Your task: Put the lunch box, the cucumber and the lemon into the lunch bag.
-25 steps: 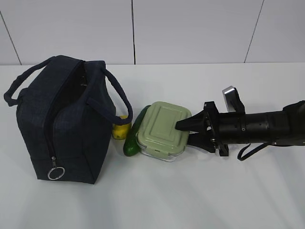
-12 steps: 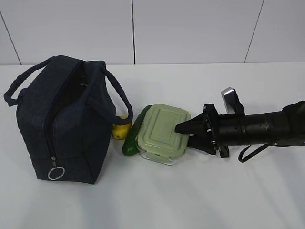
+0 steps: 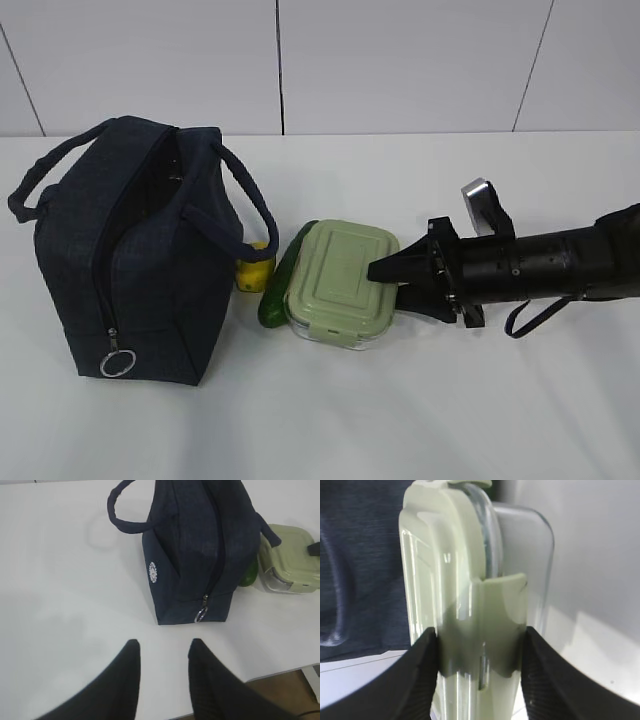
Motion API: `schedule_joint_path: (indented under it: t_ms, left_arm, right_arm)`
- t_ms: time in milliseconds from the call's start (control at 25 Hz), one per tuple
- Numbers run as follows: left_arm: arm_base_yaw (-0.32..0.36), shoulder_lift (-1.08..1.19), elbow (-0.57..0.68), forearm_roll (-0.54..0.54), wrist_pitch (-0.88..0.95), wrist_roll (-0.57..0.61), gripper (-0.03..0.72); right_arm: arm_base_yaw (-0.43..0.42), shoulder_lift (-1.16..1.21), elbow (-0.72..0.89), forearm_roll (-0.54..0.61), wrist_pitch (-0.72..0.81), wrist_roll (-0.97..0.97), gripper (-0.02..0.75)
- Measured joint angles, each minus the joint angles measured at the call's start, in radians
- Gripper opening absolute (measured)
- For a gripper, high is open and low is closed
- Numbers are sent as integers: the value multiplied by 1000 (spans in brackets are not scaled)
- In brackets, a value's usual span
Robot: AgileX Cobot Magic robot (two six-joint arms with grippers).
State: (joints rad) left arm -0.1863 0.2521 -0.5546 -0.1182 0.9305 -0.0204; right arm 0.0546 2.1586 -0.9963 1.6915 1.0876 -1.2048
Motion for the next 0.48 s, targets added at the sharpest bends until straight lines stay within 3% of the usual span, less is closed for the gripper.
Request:
schedule_joint_path:
  t_ms: [200,480]
  left_arm:
    - [0,98,-4,-37,-83,0,251]
    - [0,351,-148,-50,-119,0,257]
  right_arm:
    - [0,-43,0,-8,6,16,366]
    - [0,-112,2,-20,6,40,366]
